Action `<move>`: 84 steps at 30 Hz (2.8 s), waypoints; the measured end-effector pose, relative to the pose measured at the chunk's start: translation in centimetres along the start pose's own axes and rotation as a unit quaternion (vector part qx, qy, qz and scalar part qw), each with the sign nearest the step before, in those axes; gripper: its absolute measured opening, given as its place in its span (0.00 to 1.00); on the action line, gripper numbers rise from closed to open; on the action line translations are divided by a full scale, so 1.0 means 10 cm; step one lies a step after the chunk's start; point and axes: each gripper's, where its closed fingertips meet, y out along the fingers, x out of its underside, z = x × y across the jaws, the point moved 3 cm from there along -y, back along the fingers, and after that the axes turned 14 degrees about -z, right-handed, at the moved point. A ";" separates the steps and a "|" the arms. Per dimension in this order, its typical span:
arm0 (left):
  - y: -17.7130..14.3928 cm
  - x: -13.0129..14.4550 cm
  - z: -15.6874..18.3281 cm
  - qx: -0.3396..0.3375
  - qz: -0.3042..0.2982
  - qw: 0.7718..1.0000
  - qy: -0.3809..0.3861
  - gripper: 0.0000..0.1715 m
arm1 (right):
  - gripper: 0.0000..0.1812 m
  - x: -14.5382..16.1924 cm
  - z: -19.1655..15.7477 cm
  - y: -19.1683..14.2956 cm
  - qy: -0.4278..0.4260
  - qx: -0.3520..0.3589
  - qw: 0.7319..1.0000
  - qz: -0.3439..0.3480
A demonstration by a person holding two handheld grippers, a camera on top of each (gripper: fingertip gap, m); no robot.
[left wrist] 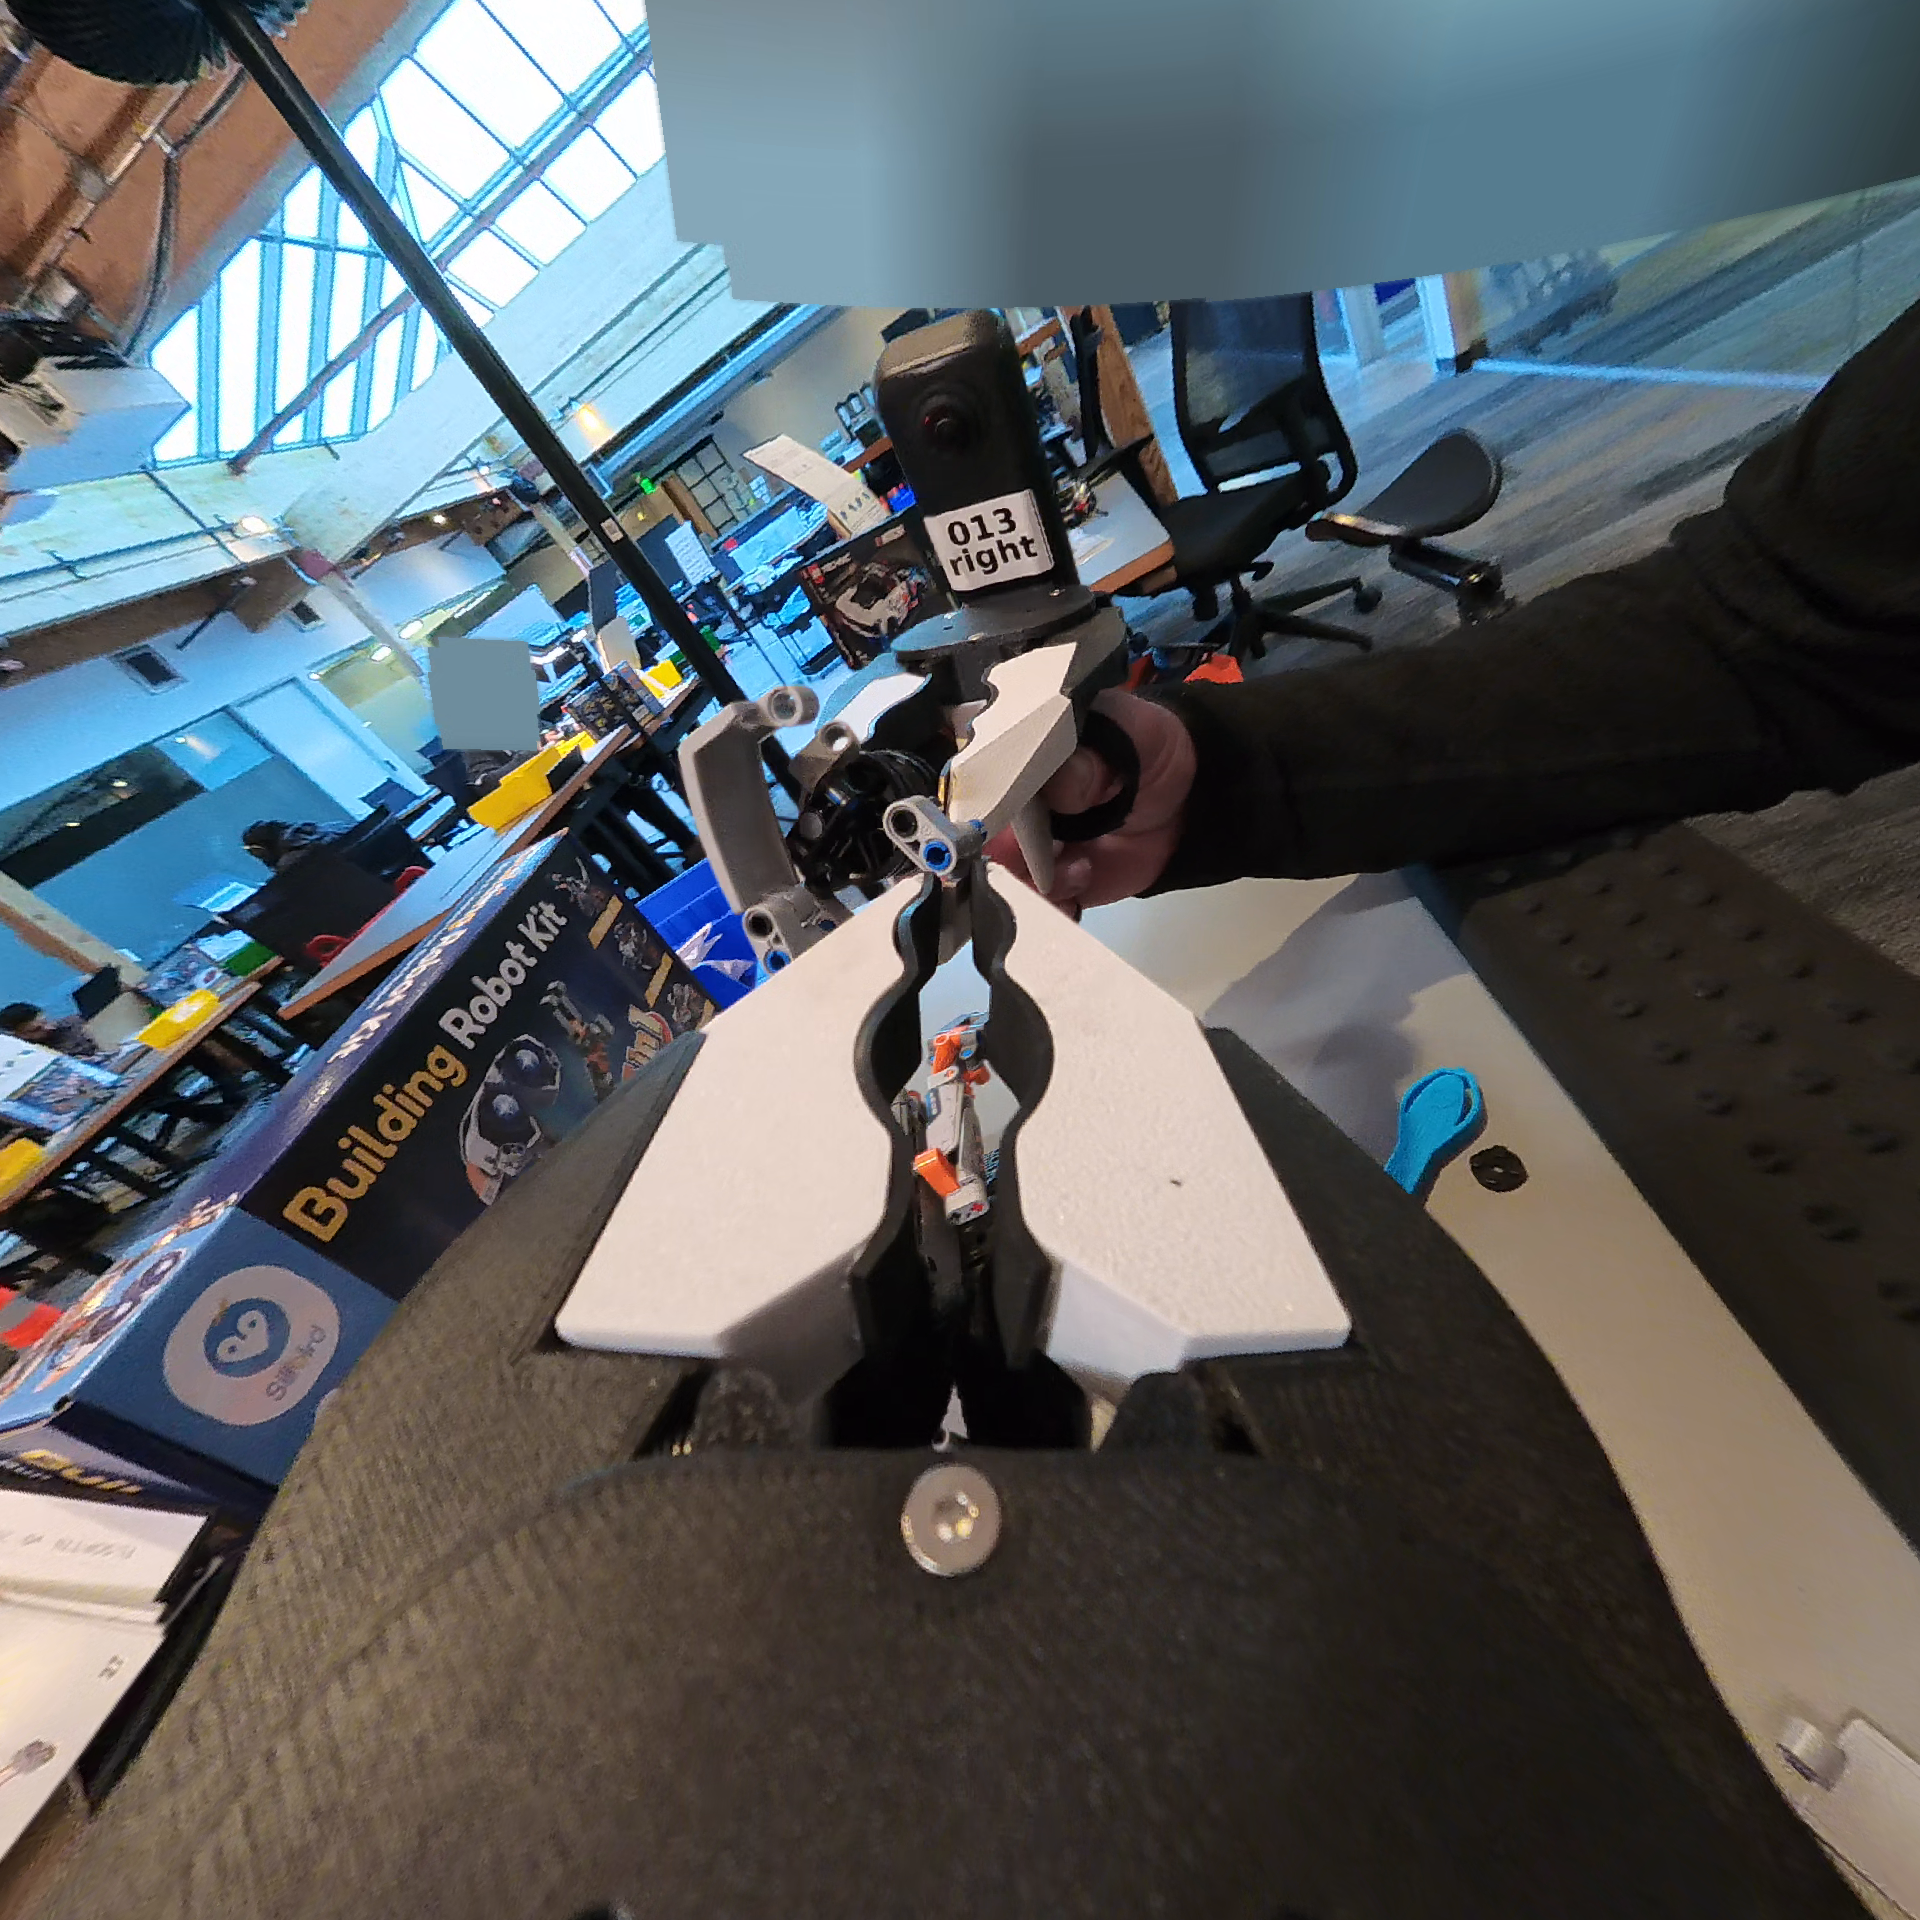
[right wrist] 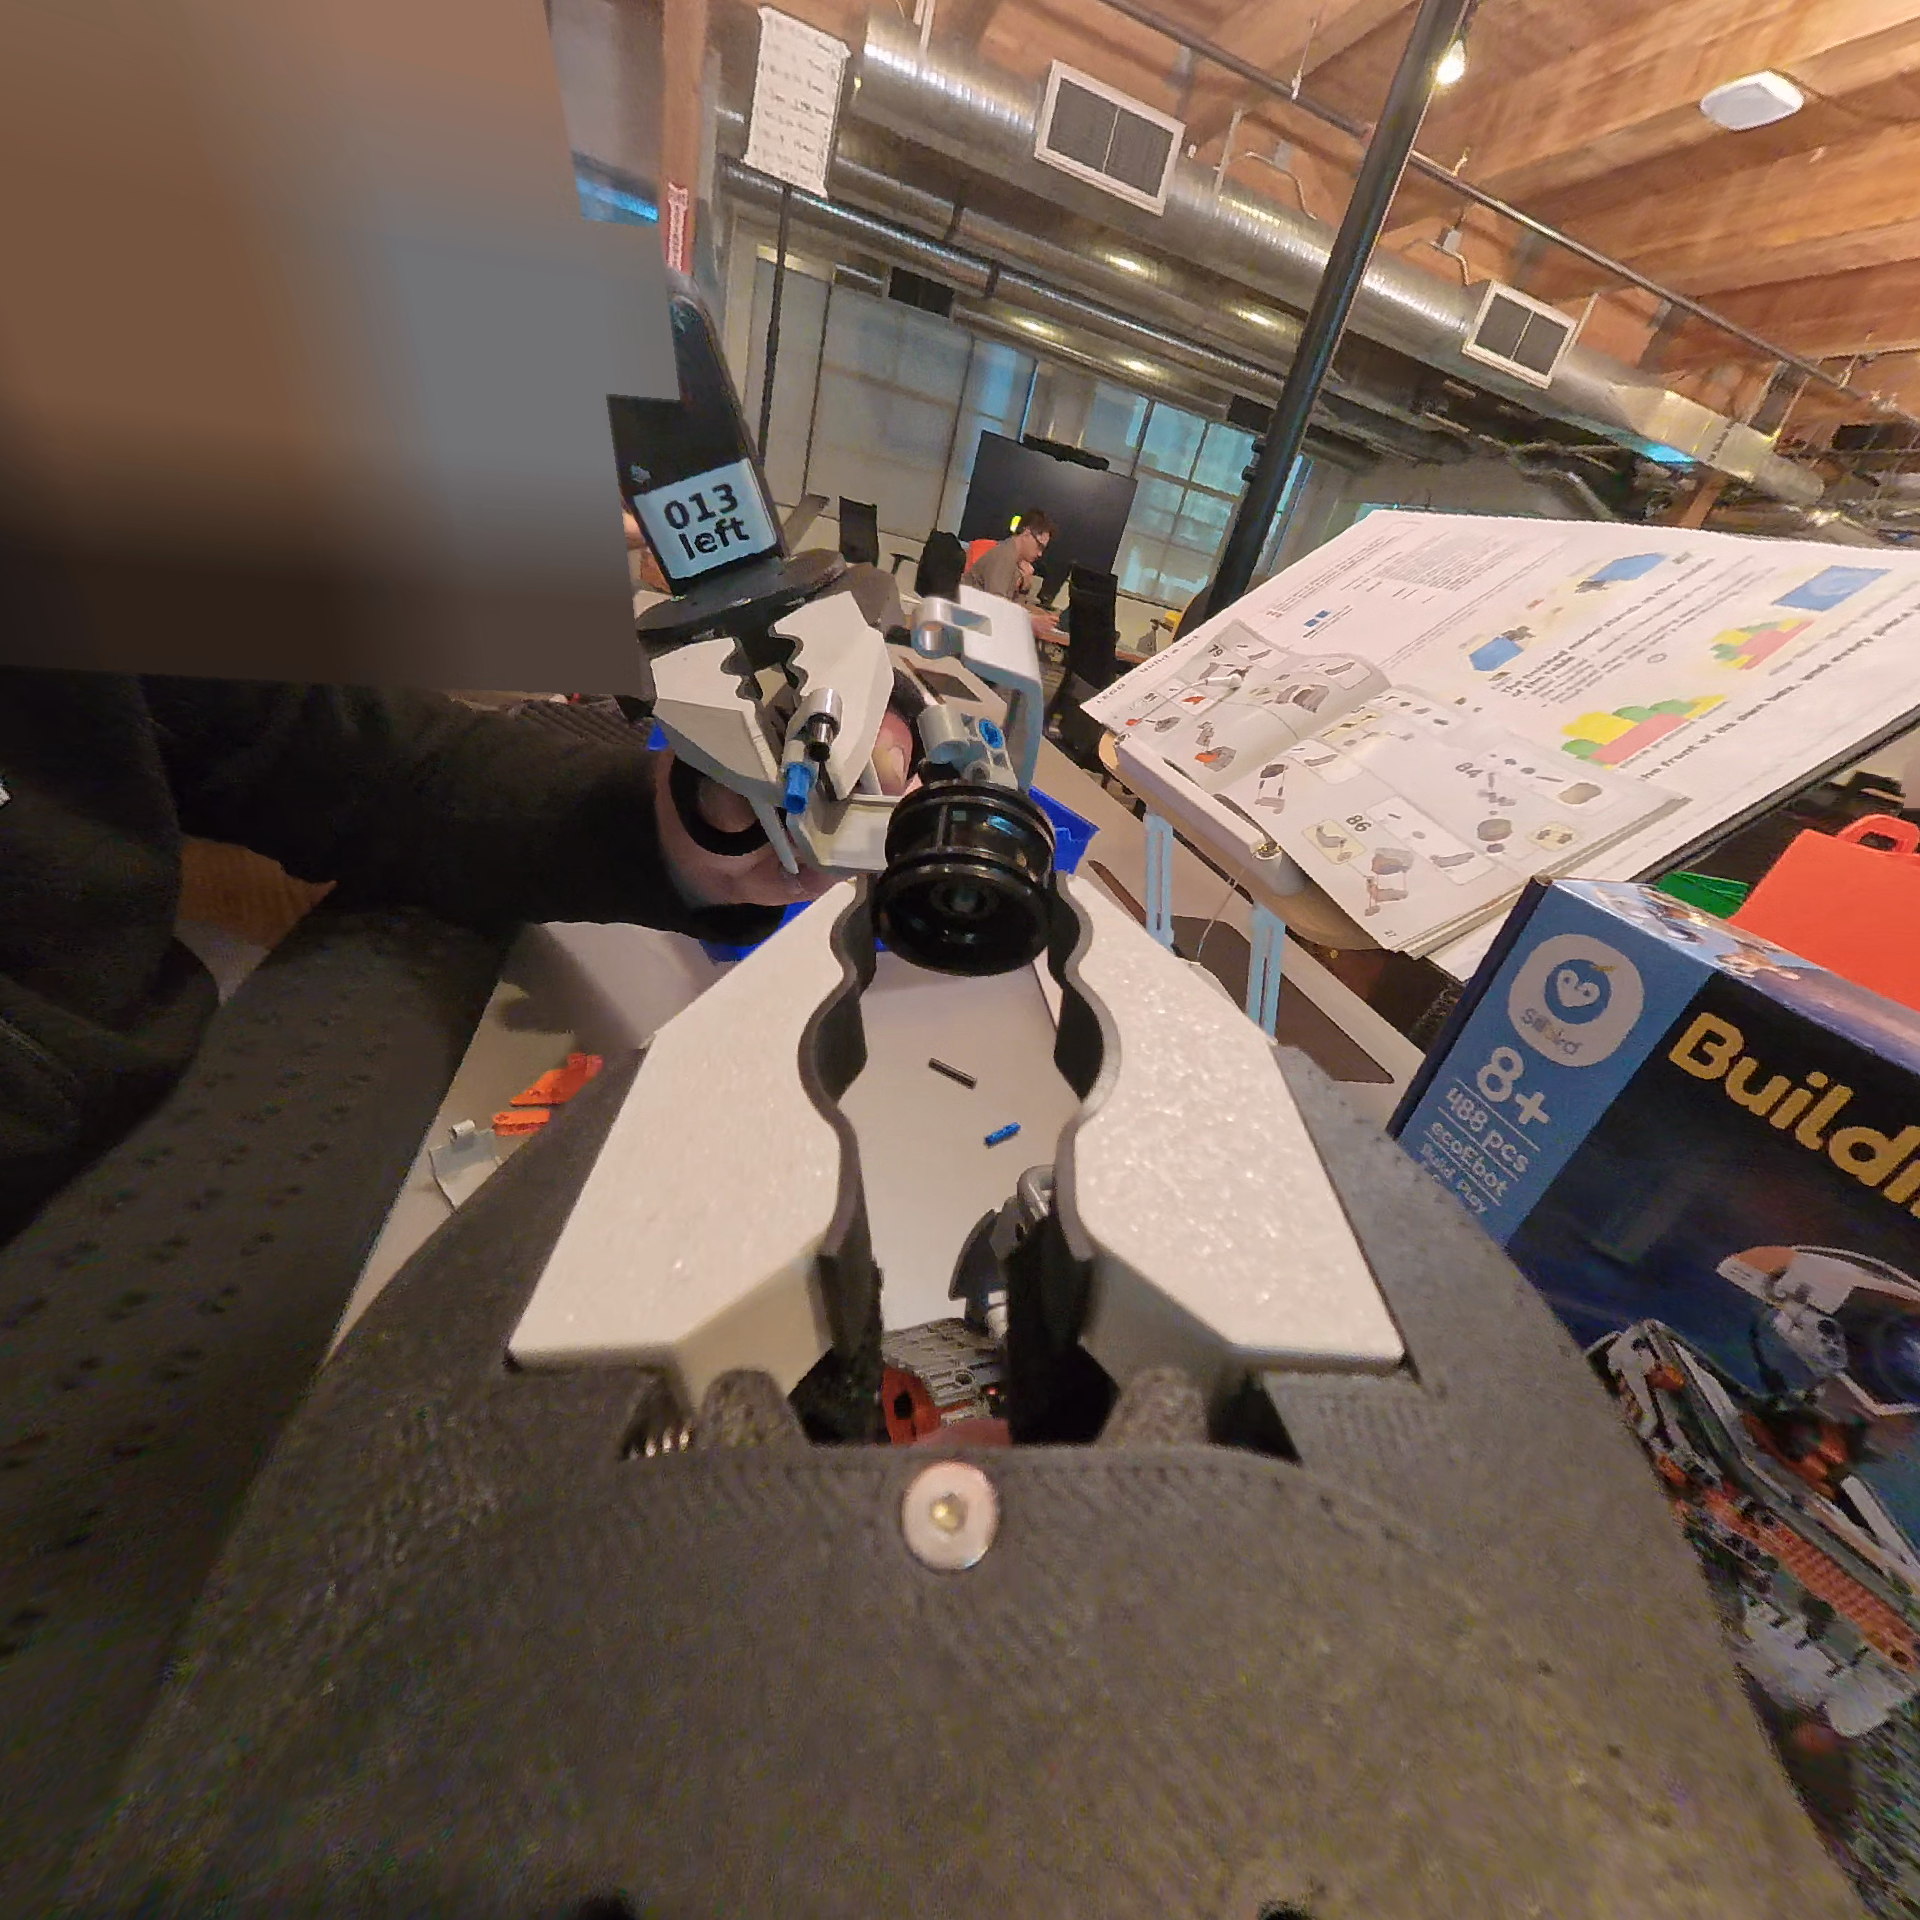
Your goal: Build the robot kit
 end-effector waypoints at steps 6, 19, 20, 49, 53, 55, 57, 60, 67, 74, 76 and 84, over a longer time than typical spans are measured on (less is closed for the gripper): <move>-0.09 -0.04 0.00 0.029 0.023 0.999 -0.009 0.10 | 0.17 0.00 0.03 -0.01 0.003 0.007 1.000 0.003; -0.04 0.23 -0.36 0.046 0.029 0.987 -0.149 0.20 | 0.17 0.02 -0.06 0.04 -0.020 0.000 1.000 -0.021; -0.02 0.23 -0.34 0.043 0.022 0.989 -0.141 0.20 | 0.17 0.02 -0.08 0.05 -0.024 -0.005 0.999 -0.024; 0.02 0.26 -0.31 0.142 0.089 0.939 -0.301 0.03 | 0.22 0.06 -0.03 0.11 0.076 -0.058 0.995 -0.006; 0.03 0.27 -0.34 0.127 0.107 0.936 -0.310 0.02 | 0.14 0.09 -0.01 0.18 0.114 -0.069 0.991 0.004; 0.05 0.26 -0.32 0.114 0.107 0.941 -0.299 0.02 | 0.09 0.10 0.00 0.23 0.129 -0.070 0.989 0.006; 0.05 0.27 -0.34 0.102 0.111 0.942 -0.300 0.02 | 0.06 0.10 0.03 0.23 0.148 -0.071 0.986 0.014; 0.05 0.26 -0.35 0.100 0.120 0.941 -0.299 0.02 | 0.04 0.09 0.05 0.23 0.165 -0.070 0.983 0.027; 0.03 0.26 -0.35 0.082 0.124 0.948 -0.282 0.03 | 0.09 0.11 0.09 0.24 0.206 -0.079 0.975 0.034; 0.04 0.28 -0.37 0.082 0.134 0.944 -0.291 0.02 | 0.10 0.10 0.09 0.27 0.229 -0.096 0.967 0.050; 0.04 0.28 -0.37 0.082 0.141 0.942 -0.294 0.02 | 0.08 0.07 0.07 0.26 0.219 -0.088 0.970 0.065; 0.10 0.33 -0.39 0.081 0.172 0.920 -0.343 0.03 | 0.06 0.07 0.14 0.28 0.226 -0.047 0.969 0.089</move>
